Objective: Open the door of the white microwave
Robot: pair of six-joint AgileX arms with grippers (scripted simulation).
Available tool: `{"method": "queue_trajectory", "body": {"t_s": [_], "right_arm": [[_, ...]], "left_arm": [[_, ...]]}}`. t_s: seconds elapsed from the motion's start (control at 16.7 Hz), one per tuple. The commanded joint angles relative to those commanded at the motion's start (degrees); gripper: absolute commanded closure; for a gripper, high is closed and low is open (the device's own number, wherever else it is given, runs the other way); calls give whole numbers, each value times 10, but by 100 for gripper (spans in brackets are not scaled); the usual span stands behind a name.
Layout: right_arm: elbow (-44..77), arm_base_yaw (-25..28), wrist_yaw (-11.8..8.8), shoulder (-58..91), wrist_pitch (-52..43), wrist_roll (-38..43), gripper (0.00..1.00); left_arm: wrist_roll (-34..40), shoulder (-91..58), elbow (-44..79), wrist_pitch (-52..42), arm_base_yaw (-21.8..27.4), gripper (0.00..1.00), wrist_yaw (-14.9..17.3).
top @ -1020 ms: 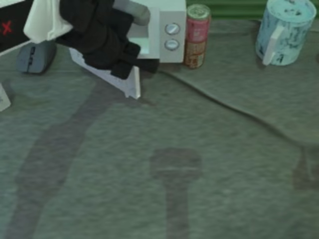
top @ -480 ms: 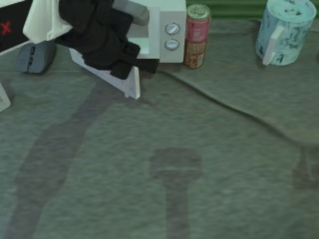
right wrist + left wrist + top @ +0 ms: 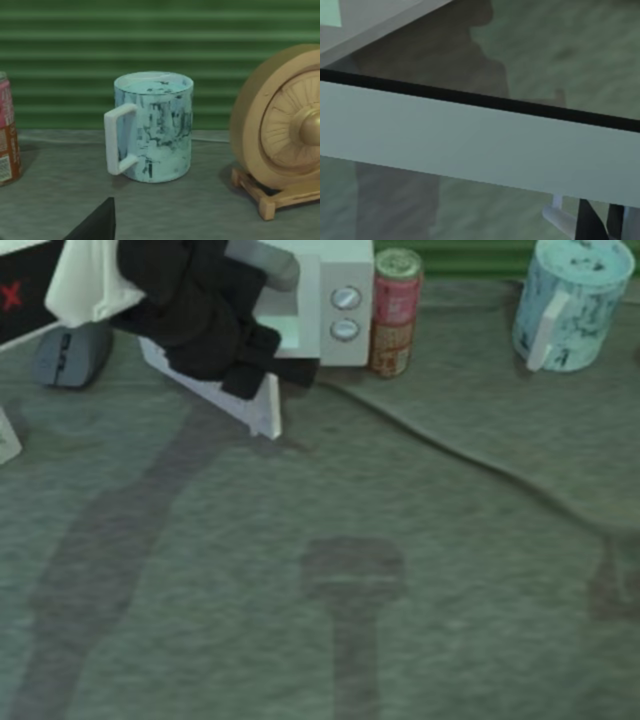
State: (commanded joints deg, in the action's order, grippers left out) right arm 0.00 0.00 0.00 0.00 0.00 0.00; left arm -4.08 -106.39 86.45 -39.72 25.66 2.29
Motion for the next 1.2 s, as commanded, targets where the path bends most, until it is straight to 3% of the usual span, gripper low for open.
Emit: {"method": "queue_trajectory", "body": {"t_s": [0.36,0.78,1.2], "right_arm": [[0,0,0,0,0,0,0],[0,0,0,0,0,0,0],[0,0,0,0,0,0,0]], "left_arm": [[-7,2,-5,1,0,100,8],[-87,36,-44,1,-31,100,50],[-88,36,-45,1,-31,100,51]]}}
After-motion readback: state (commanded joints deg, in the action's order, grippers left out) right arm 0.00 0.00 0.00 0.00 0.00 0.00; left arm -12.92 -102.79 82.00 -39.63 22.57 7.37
